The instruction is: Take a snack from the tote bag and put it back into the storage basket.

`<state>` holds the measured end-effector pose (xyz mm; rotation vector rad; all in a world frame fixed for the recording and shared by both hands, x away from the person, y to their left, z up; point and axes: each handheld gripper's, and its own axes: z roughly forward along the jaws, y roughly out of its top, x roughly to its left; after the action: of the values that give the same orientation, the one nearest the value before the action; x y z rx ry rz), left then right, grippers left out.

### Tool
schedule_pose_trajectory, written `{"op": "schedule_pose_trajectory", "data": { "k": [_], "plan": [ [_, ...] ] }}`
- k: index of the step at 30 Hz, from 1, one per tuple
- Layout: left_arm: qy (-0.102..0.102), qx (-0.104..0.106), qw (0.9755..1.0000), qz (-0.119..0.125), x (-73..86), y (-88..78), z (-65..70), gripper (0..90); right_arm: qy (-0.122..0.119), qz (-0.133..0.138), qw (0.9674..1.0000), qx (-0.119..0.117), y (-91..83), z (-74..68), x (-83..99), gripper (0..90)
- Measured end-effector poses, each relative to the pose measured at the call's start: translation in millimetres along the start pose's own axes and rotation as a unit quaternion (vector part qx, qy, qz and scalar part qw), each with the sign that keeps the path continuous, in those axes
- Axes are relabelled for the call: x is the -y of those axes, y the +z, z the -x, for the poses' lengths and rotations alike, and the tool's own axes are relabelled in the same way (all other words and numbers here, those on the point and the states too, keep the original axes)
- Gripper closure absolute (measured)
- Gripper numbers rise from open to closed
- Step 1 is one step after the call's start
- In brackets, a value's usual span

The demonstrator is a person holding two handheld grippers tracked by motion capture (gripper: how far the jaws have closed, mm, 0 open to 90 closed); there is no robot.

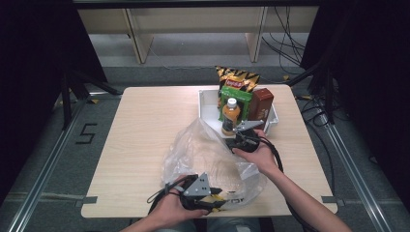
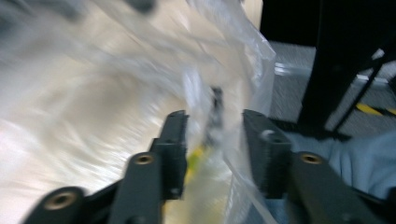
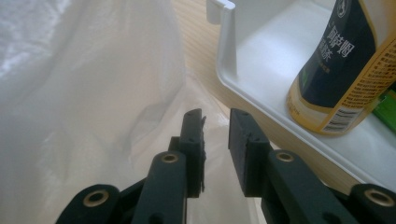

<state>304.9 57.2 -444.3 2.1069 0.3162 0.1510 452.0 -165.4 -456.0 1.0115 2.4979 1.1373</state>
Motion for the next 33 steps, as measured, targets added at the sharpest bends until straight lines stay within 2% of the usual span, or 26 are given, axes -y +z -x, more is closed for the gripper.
{"op": "schedule_pose_trajectory", "data": {
  "k": [1,2,3,4,6,7,9,10,11,12,13,14,15,16,18,20,21,23,24,26,28,29,30,31,32,33],
  "plan": [
    [0.004,-0.012,0.9999,0.009,-4.7,-7.6,-2.9,53.8,-0.016,0.002,0.9999,0.003,1.1,2.0,0.3,75.9],
    [0.01,-0.02,0.9996,0.018,-9.5,-15.6,-7.1,51.6,-0.013,0.007,0.9999,0.004,2.2,1.0,0.4,75.9],
    [0.008,-0.028,0.9992,0.028,-12.6,-21.1,-9.4,50.2,-0.003,0.023,0.9997,0.003,4.8,-0.8,1.4,75.9],
    [0.012,-0.042,0.9985,0.034,-16.8,-29.4,-13.7,49.1,-0.02,0.005,0.9998,0.004,2.8,0.9,1.0,75.9],
    [0.022,-0.068,0.9963,0.048,-23.6,-44.8,-23.4,45.4,-0.015,0.005,0.9999,0.002,4.0,-1.2,1.7,75.8],
    [0.019,-0.078,0.9953,0.055,-25.3,-50.5,-27.3,44.3,-0.01,0.012,0.9999,0.001,6.1,-2.9,2.4,75.8],
    [0.008,-0.096,0.9929,0.07,-28.2,-60.3,-37.2,43.3,-0.011,0.007,0.9999,0.002,6.2,-2.8,2.9,75.7],
    [0.008,-0.096,0.9929,0.07,-28.2,-60.3,-37.2,42.7,-0.01,-0.008,0.9999,-0.004,3.6,-2.5,1.8,75.7],
    [-0.004,-0.124,0.989,0.08,-30.3,-66.3,-50.5,42.2,-0.015,-0.005,0.9999,0.0,4.0,-1.9,1.8,75.7],
    [-0.008,-0.142,0.9864,0.081,-30.6,-67.7,-58.5,42.2,-0.016,-0.002,0.9999,0.002,4.6,-2.1,2.0,75.5],
    [-0.015,-0.161,0.9835,0.082,-30.4,-68.0,-66.4,41.6,-0.012,0.0,0.9999,0.001,4.6,-2.9,1.8,75.5],
    [-0.019,-0.178,0.9806,0.08,-29.8,-67.6,-75.0,40.6,-0.001,0.015,0.9999,0.0,6.8,-4.4,2.5,75.4],
    [-0.022,-0.194,0.9779,0.075,-28.6,-66.5,-83.1,40.3,-0.004,0.0,1.0,0.0,4.5,-4.1,1.8,75.3],
    [-0.027,-0.206,0.9756,0.07,-26.9,-64.8,-90.5,39.5,-0.005,0.016,0.9999,0.001,7.2,-4.3,3.3,75.3],
    [-0.027,-0.223,0.9728,0.058,-22.7,-60.1,-102.0,38.0,-0.014,0.008,0.9999,0.003,6.7,-3.3,4.0,75.0],
    [-0.031,-0.223,0.9733,0.047,-18.0,-54.5,-110.0,38.6,-0.016,0.008,0.9998,0.005,7.4,-2.6,5.0,74.7],
    [-0.036,-0.221,0.9737,0.042,-15.1,-50.8,-112.6,39.7,-0.019,-0.006,0.9998,0.001,5.3,-1.6,4.3,74.5],
    [-0.034,-0.21,0.9769,0.026,-9.0,-43.6,-117.4,46.0,-0.014,-0.003,0.9999,0.002,5.8,-2.2,4.6,73.8],
    [-0.036,-0.207,0.9775,0.02,-5.8,-40.2,-119.3,49.0,-0.014,0.002,0.9999,0.004,6.3,-2.4,4.6,73.4],
    [-0.025,-0.205,0.9784,-0.005,-0.2,-36.5,-123.3,59.0,-0.02,0.004,0.9998,0.006,5.1,-1.8,4.2,72.4],
    [-0.028,-0.197,0.98,-0.01,4.5,-32.6,-126.3,69.5,-0.019,0.0,0.9998,0.005,2.2,-2.0,3.3,70.6],
    [-0.043,-0.194,0.9801,-0.006,6.6,-30.0,-126.4,72.7,-0.018,0.006,0.9998,0.007,1.2,-2.3,2.9,70.0],
    [-0.036,-0.189,0.9811,-0.021,8.1,-30.4,-128.4,76.1,-0.005,0.005,1.0,0.003,-1.2,-4.1,2.1,69.6],
    [-0.044,-0.185,0.9816,-0.021,10.2,-28.3,-128.6,78.6,-0.015,0.011,0.9998,0.007,-3.4,-1.4,1.2,68.6],
    [-0.047,-0.182,0.982,-0.019,12.3,-26.5,-129.1,81.2,-0.002,0.022,0.9997,0.008,-4.1,-2.1,0.6,67.5],
    [-0.049,-0.181,0.982,-0.022,13.5,-25.5,-129.2,83.1,-0.011,0.017,0.9997,0.011,-8.9,0.7,-0.7,65.8]
  ]
}}
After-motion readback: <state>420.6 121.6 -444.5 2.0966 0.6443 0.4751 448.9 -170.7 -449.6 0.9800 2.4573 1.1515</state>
